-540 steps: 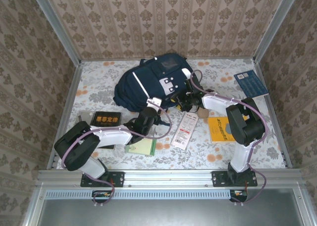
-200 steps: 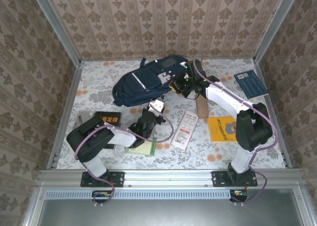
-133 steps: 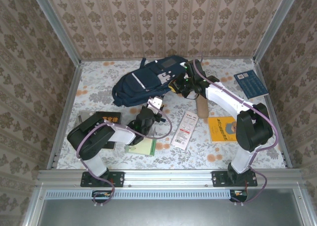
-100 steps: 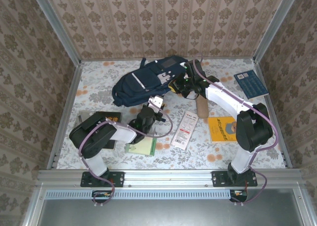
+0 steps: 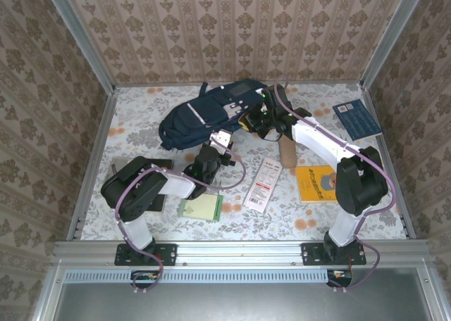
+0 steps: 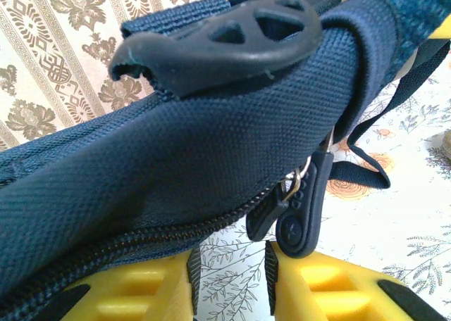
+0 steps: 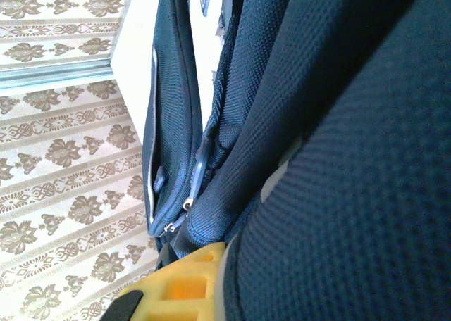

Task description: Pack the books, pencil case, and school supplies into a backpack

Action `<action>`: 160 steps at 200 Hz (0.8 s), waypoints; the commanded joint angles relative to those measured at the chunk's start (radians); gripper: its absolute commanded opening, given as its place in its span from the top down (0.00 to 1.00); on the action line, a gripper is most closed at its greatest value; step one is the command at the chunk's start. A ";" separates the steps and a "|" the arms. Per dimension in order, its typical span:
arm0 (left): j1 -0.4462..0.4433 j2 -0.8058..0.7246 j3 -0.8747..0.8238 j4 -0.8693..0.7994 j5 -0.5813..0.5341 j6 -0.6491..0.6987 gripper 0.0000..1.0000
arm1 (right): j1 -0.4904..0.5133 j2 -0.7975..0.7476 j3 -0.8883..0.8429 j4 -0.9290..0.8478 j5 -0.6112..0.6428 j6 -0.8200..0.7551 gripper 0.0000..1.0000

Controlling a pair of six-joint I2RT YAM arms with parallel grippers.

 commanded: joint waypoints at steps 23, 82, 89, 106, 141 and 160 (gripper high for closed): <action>0.017 -0.010 0.041 0.052 0.021 0.040 0.67 | 0.024 -0.052 0.018 0.053 -0.078 0.019 1.00; 0.022 -0.035 0.046 0.063 0.006 0.041 0.76 | 0.026 -0.048 0.010 0.057 -0.087 0.018 1.00; 0.021 -0.036 0.048 0.061 0.006 0.041 0.79 | 0.026 -0.049 0.010 0.055 -0.088 0.018 1.00; 0.021 -0.040 0.042 0.056 0.002 0.038 0.92 | 0.026 -0.049 0.009 0.057 -0.090 0.016 1.00; 0.021 -0.087 0.012 0.014 -0.006 0.008 1.00 | 0.016 -0.053 0.002 0.060 -0.089 0.011 1.00; 0.022 -0.128 -0.012 -0.034 -0.005 -0.016 1.00 | 0.006 -0.055 -0.007 0.070 -0.086 0.014 1.00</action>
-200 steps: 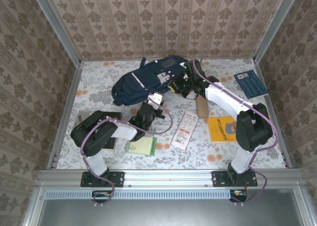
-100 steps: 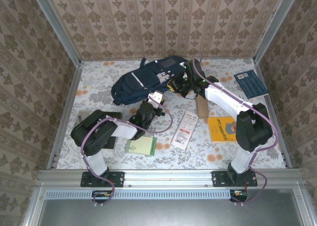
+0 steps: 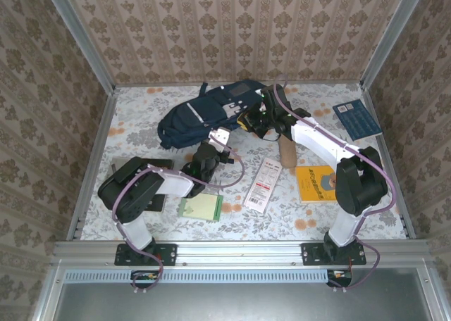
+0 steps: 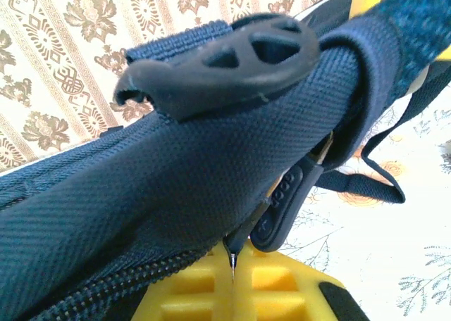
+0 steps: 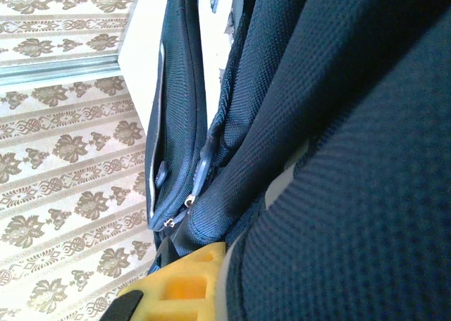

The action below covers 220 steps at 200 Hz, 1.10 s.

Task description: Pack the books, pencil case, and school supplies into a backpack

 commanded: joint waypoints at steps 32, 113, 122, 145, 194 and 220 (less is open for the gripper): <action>0.002 -0.172 -0.070 -0.106 -0.001 -0.121 1.00 | -0.020 -0.056 -0.022 0.060 -0.065 0.006 1.00; 0.010 -0.326 -0.133 -0.284 0.058 -0.176 1.00 | -0.035 -0.039 -0.031 0.118 -0.073 0.031 1.00; 0.011 -0.334 -0.131 -0.281 0.089 -0.180 0.88 | -0.033 -0.039 -0.027 0.119 -0.074 0.032 1.00; 0.012 -0.334 -0.103 -0.300 0.192 -0.204 0.79 | -0.034 -0.038 -0.010 0.114 -0.083 0.034 1.00; 0.021 -0.272 -0.032 -0.359 0.294 -0.356 0.75 | -0.031 -0.032 0.016 0.101 -0.086 0.045 1.00; -0.010 -0.222 -0.006 -0.343 0.238 -0.309 0.72 | -0.030 -0.023 0.022 0.105 -0.089 0.050 1.00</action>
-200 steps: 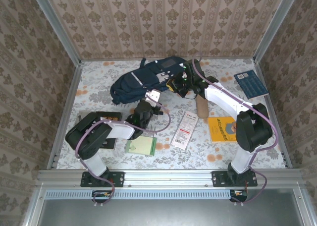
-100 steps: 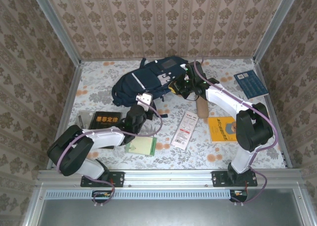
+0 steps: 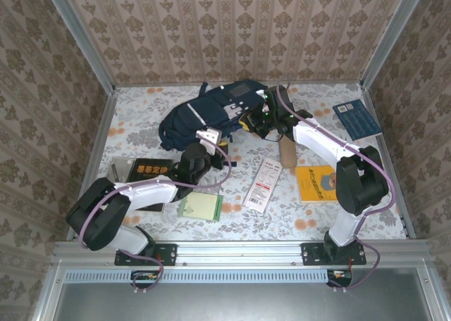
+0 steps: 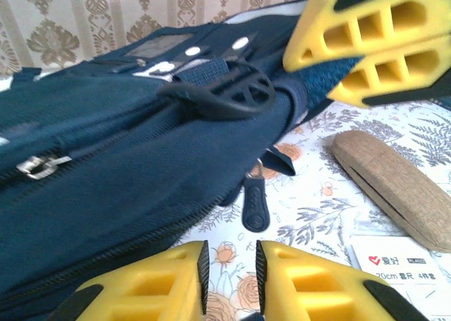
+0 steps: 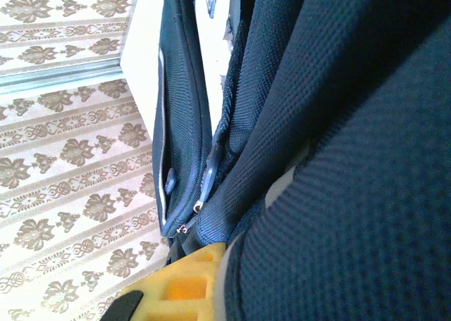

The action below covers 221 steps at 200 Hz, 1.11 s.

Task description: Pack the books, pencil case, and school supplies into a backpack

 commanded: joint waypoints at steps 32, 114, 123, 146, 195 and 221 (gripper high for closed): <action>-0.047 0.115 0.113 -0.033 -0.073 0.040 0.67 | 0.001 -0.019 0.056 0.064 -0.056 0.025 1.00; -0.058 0.213 0.235 -0.088 -0.226 0.068 0.67 | 0.004 -0.010 0.056 0.067 -0.057 0.027 1.00; -0.057 0.219 0.240 -0.096 -0.229 0.067 0.68 | 0.003 -0.009 0.056 0.068 -0.058 0.028 1.00; -0.052 0.225 0.239 -0.113 -0.253 0.062 0.84 | 0.003 -0.010 0.055 0.069 -0.060 0.027 1.00; -0.042 0.175 0.201 -0.134 -0.261 0.053 1.00 | -0.005 -0.013 0.053 0.058 -0.052 0.012 1.00; -0.023 0.125 0.158 -0.161 -0.244 0.027 1.00 | -0.019 -0.024 0.039 0.049 -0.031 -0.007 1.00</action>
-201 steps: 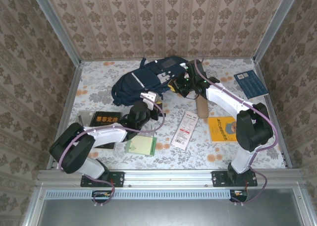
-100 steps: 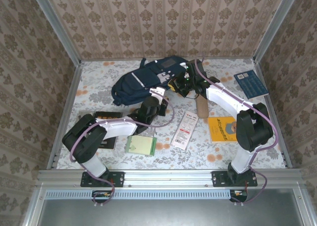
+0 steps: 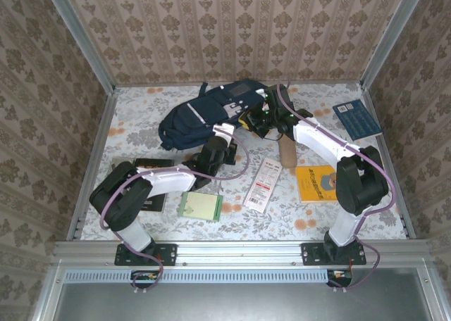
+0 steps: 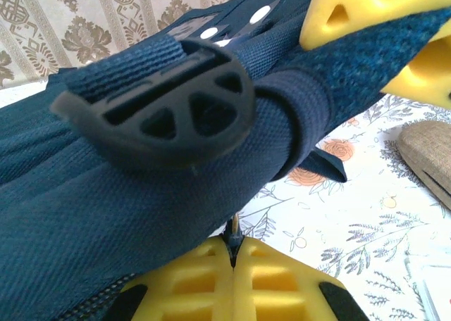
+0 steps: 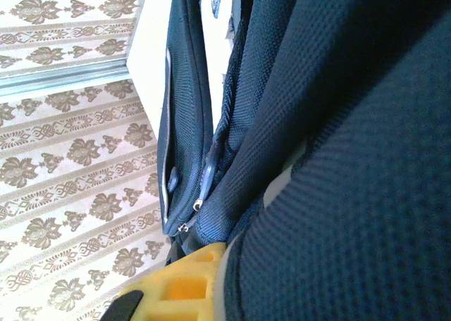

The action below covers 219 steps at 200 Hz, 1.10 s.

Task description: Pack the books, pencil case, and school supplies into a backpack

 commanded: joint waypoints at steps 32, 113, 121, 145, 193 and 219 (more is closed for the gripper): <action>0.067 -0.130 -0.097 -0.101 -0.014 -0.064 1.00 | -0.034 -0.033 -0.002 0.067 -0.026 -0.009 1.00; 0.137 -0.261 -0.208 -0.179 -0.011 -0.131 1.00 | -0.061 -0.051 -0.035 0.079 -0.032 -0.014 1.00; 0.143 -0.278 -0.219 -0.192 -0.007 -0.134 1.00 | -0.067 -0.054 -0.040 0.082 -0.033 -0.014 1.00; 0.165 -0.337 -0.246 -0.256 0.010 -0.139 1.00 | -0.092 -0.067 -0.061 0.085 -0.035 -0.020 1.00; 0.221 -0.483 -0.294 -0.415 0.057 -0.134 1.00 | -0.139 -0.079 -0.108 0.094 -0.037 -0.046 1.00; 0.272 -0.531 -0.313 -0.450 0.146 -0.121 1.00 | -0.149 -0.069 -0.114 0.098 -0.045 -0.058 1.00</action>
